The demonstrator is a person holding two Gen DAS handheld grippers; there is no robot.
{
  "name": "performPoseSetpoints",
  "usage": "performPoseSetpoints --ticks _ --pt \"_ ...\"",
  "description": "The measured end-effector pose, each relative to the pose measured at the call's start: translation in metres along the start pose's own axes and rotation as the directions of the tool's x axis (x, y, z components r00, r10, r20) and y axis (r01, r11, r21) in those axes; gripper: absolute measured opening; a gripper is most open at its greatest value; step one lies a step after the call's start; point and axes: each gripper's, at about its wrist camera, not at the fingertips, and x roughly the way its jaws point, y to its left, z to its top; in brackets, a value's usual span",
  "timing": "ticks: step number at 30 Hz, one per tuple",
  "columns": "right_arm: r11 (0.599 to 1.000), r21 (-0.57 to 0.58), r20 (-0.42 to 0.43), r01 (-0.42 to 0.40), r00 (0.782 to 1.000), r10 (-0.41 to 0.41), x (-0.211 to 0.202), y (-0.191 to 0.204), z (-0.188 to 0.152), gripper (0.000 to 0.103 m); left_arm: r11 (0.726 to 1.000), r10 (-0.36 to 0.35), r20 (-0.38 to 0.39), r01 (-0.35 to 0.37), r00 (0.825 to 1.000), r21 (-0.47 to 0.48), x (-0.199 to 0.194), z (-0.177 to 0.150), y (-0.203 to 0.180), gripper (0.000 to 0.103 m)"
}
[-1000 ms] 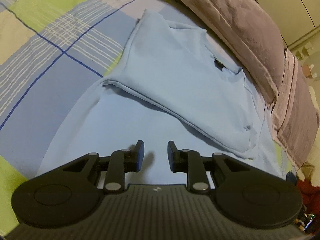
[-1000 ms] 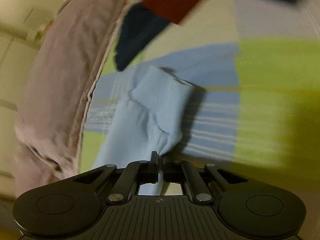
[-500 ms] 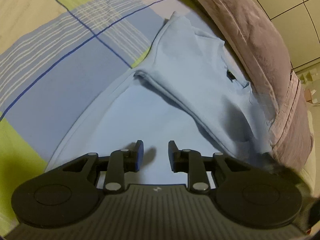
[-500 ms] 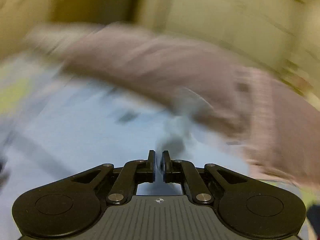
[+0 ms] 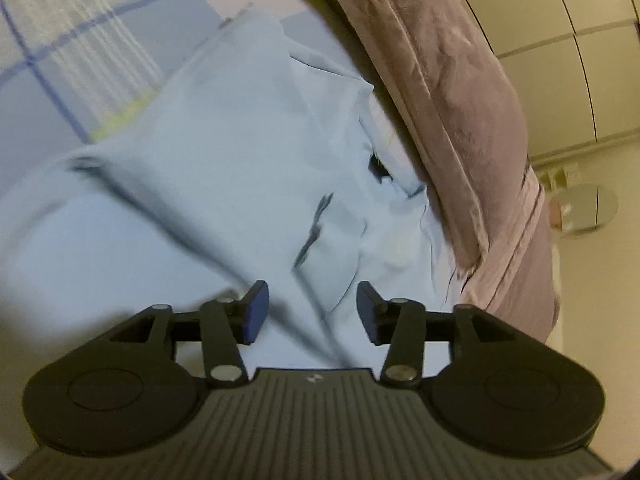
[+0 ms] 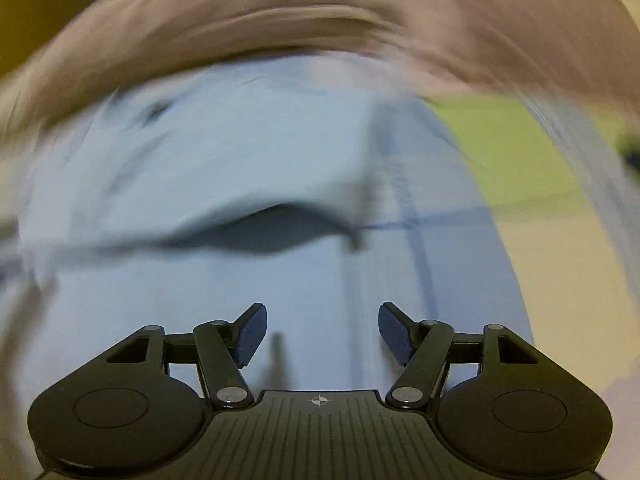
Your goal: Fold clothes
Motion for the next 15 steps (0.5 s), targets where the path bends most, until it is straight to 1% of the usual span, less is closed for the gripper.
performPoseSetpoints --ticks 1,3,5,6,7,9,10,11,13,14,15 --pt "0.997 0.081 0.003 -0.011 1.0 0.01 0.0 -0.012 0.006 0.066 1.0 0.001 0.001 -0.001 1.0 -0.02 0.01 0.003 -0.002 0.048" --pt "0.977 0.21 0.019 -0.024 1.0 0.02 -0.003 -0.031 0.013 0.066 0.999 0.025 -0.007 -0.025 1.0 -0.047 0.03 0.009 -0.005 0.049" --pt "0.968 0.25 0.033 -0.027 0.999 0.019 -0.005 -0.039 0.016 0.066 0.999 0.031 -0.02 -0.032 0.999 -0.042 0.045 0.01 -0.008 0.049" --pt "0.968 0.25 0.035 -0.023 0.999 0.015 -0.005 -0.039 0.02 0.066 0.999 0.034 -0.026 -0.035 0.999 -0.038 0.053 0.011 -0.01 0.048" --pt "0.97 0.241 0.036 -0.019 0.999 0.011 -0.004 -0.038 0.021 0.066 0.999 0.038 -0.034 -0.038 0.999 -0.011 0.057 0.011 -0.015 0.044" --pt "0.976 0.216 0.034 -0.01 0.999 0.003 -0.002 -0.036 0.02 0.066 0.998 0.047 -0.05 -0.045 0.998 0.044 0.066 0.011 -0.024 0.01" --pt "0.98 0.201 0.036 -0.006 0.999 -0.002 -0.001 -0.034 0.018 0.066 0.998 0.029 -0.042 -0.026 0.999 0.063 0.063 0.012 -0.028 0.004" --pt "0.982 0.188 0.038 -0.002 0.999 -0.005 0.0 -0.033 0.017 0.066 0.997 0.011 -0.035 -0.008 0.999 0.082 0.061 0.013 -0.033 0.002" --pt "0.987 0.162 0.047 0.0 0.999 -0.007 0.0 -0.031 0.013 0.066 0.984 -0.049 0.051 0.04 0.997 0.171 0.036 0.019 -0.049 0.002" --pt "0.991 0.136 0.059 0.0 0.998 -0.008 -0.001 -0.029 0.012 0.066 0.973 -0.079 0.096 0.056 0.992 0.224 0.022 0.023 -0.057 0.002" --pt "0.995 0.103 0.071 0.001 0.997 -0.008 -0.002 -0.026 0.011 0.066 0.955 -0.107 0.158 0.057 0.982 0.292 0.003 0.026 -0.065 0.002"
